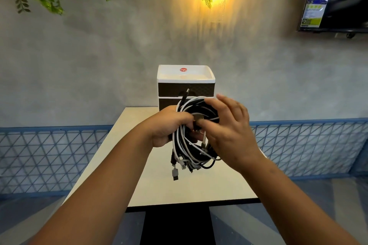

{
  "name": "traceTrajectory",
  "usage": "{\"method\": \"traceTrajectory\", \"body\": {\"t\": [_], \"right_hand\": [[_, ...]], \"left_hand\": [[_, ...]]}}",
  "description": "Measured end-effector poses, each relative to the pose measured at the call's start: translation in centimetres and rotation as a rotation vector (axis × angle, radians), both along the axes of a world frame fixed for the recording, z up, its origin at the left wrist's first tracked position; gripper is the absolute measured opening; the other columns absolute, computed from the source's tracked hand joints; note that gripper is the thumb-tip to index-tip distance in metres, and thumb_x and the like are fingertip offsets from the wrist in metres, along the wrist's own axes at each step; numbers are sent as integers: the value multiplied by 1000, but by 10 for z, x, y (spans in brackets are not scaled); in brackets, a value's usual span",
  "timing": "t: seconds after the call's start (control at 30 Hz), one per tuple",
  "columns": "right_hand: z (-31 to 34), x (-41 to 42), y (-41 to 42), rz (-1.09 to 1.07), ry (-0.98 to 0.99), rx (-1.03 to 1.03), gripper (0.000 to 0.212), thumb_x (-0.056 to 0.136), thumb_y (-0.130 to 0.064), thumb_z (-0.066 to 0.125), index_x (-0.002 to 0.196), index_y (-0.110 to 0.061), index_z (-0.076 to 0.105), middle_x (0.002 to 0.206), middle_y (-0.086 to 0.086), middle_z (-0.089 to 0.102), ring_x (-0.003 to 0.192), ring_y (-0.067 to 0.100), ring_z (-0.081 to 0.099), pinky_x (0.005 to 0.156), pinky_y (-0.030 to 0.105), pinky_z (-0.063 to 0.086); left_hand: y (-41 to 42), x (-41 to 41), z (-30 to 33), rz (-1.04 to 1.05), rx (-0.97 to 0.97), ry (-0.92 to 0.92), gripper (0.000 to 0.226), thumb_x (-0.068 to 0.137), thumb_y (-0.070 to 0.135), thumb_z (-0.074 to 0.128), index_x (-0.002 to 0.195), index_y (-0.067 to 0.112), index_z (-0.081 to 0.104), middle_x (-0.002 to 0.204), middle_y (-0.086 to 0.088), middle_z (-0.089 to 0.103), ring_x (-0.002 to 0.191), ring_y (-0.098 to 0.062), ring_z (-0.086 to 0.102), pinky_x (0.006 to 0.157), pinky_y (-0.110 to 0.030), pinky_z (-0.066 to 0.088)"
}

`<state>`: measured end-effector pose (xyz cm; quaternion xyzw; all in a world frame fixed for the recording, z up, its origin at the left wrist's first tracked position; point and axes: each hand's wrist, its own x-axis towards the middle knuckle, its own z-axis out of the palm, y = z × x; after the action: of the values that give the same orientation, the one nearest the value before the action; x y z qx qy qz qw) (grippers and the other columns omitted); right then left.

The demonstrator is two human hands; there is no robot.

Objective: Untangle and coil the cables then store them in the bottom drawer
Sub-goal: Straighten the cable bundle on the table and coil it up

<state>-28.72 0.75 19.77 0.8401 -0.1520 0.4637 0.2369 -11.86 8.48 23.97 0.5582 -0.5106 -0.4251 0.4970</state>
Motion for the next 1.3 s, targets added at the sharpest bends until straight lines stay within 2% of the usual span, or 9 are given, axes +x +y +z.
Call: {"method": "traceTrajectory", "body": {"t": [0.1, 0.2, 0.37, 0.53, 0.63, 0.8, 1.0, 1.17, 1.3], "right_hand": [[-3, -3, 0, -79, 87, 4, 23, 86, -22, 65, 108, -26, 71, 141, 11, 49, 135, 34, 34, 108, 51, 30], [2, -3, -1, -96, 143, 74, 23, 84, -25, 71, 107, -29, 71, 144, 9, 43, 139, 34, 28, 112, 52, 25], [11, -4, 2, 54, 156, 257, 22, 84, -21, 72, 106, -23, 73, 137, 13, 47, 131, 38, 39, 97, 55, 44], [7, -3, 6, 202, 58, 507, 16, 89, -10, 67, 104, -17, 69, 144, 5, 39, 133, 26, 38, 104, 38, 41], [7, -10, 4, 174, 0, 436, 13, 88, -18, 70, 100, -21, 73, 137, 8, 48, 128, 28, 40, 98, 37, 40], [2, -13, 10, 111, -66, 183, 18, 87, -15, 68, 102, -13, 76, 90, 8, 60, 83, 26, 52, 65, 36, 46], [-3, -15, 22, 152, 45, 318, 27, 95, -30, 57, 106, -11, 73, 86, 1, 58, 81, 20, 52, 69, 35, 46], [10, -5, 18, 24, 56, 335, 14, 92, -23, 59, 103, -18, 66, 82, 1, 63, 75, 25, 54, 63, 36, 45], [8, -2, 18, -2, 53, 340, 23, 86, -18, 63, 108, -21, 69, 82, 3, 68, 74, 28, 58, 62, 36, 48]], "left_hand": [[2, -1, 2, -23, 15, -24, 34, 79, -10, 45, 106, 0, 64, 87, -21, 67, 83, -36, 69, 80, -47, 57], [2, 0, 5, -9, 34, -55, 45, 67, 2, 55, 111, -4, 60, 90, -24, 61, 83, -38, 64, 86, -52, 52], [1, 4, 5, -40, 73, -71, 34, 79, -10, 45, 103, 5, 63, 82, -18, 69, 79, -36, 70, 80, -47, 55], [0, 4, 6, -58, 64, -72, 44, 82, -12, 39, 115, 9, 61, 100, -27, 70, 92, -44, 69, 81, -49, 56], [-1, 8, 7, -8, 54, -47, 46, 77, -10, 39, 116, 2, 60, 102, -28, 69, 93, -46, 68, 83, -51, 55], [-3, 12, 9, 141, 6, -10, 34, 71, -8, 44, 97, -2, 64, 85, -22, 69, 75, -38, 69, 79, -51, 57], [-2, 4, 12, 180, -45, -24, 36, 62, 0, 51, 93, -6, 67, 96, -29, 69, 95, -45, 68, 88, -58, 53], [-7, -12, 12, 152, -42, -78, 18, 69, -5, 51, 83, -1, 62, 69, -15, 62, 63, -26, 66, 64, -37, 55], [-8, -15, 12, 162, -54, -114, 15, 73, -7, 51, 80, 2, 62, 66, -11, 58, 60, -22, 62, 59, -31, 51]]}}
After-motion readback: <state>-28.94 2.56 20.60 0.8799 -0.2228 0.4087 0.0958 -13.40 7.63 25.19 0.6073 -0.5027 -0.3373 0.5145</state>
